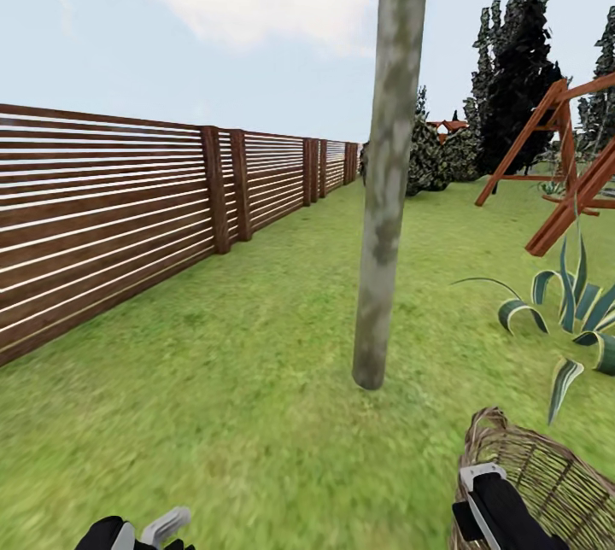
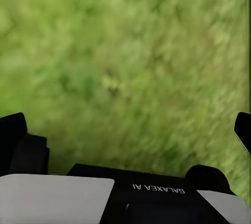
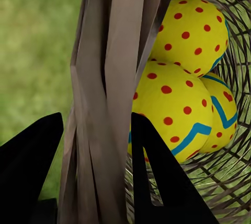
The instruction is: Take the three Easter eggs out of the wicker basket on the lawn in the garden, then place them on the lawn next to a single tree (choose any tree) so that all three eggs are next to the same tree and none are left in the basket.
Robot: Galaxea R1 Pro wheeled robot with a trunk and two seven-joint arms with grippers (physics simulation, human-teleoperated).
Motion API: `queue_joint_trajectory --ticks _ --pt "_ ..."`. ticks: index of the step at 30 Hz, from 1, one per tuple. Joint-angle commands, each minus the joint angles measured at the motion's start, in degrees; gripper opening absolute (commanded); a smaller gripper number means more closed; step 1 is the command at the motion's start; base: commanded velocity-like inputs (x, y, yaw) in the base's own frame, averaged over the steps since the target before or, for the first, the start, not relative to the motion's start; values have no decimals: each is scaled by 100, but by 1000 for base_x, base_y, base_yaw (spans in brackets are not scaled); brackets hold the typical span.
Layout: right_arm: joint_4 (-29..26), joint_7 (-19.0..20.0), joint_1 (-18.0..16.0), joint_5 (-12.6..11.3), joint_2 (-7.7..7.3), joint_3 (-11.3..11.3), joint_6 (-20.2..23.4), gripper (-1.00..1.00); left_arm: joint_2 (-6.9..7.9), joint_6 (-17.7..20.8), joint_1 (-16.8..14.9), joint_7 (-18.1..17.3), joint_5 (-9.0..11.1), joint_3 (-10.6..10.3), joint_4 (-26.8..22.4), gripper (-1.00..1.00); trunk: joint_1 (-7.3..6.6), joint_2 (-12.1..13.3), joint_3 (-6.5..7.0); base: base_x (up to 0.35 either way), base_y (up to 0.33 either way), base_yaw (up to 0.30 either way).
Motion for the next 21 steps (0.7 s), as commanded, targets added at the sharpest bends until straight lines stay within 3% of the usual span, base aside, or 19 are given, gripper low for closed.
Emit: queue_joint_trajectory --ticks 1,9,21 --pt "-6 0 -4 115 -5 19 32 -100 -2 25 -3 -30 -24 15 -3 100 3 -3 -6 333 82 0" --pt "-1 0 -4 107 -4 19 33 -100 -44 24 -3 -30 -32 23 -3 100 3 -3 -6 335 18 -115" --pt "3 0 -4 111 -4 19 33 -100 -46 24 -3 -30 -32 24 -3 100 3 -3 -6 337 0 -3"
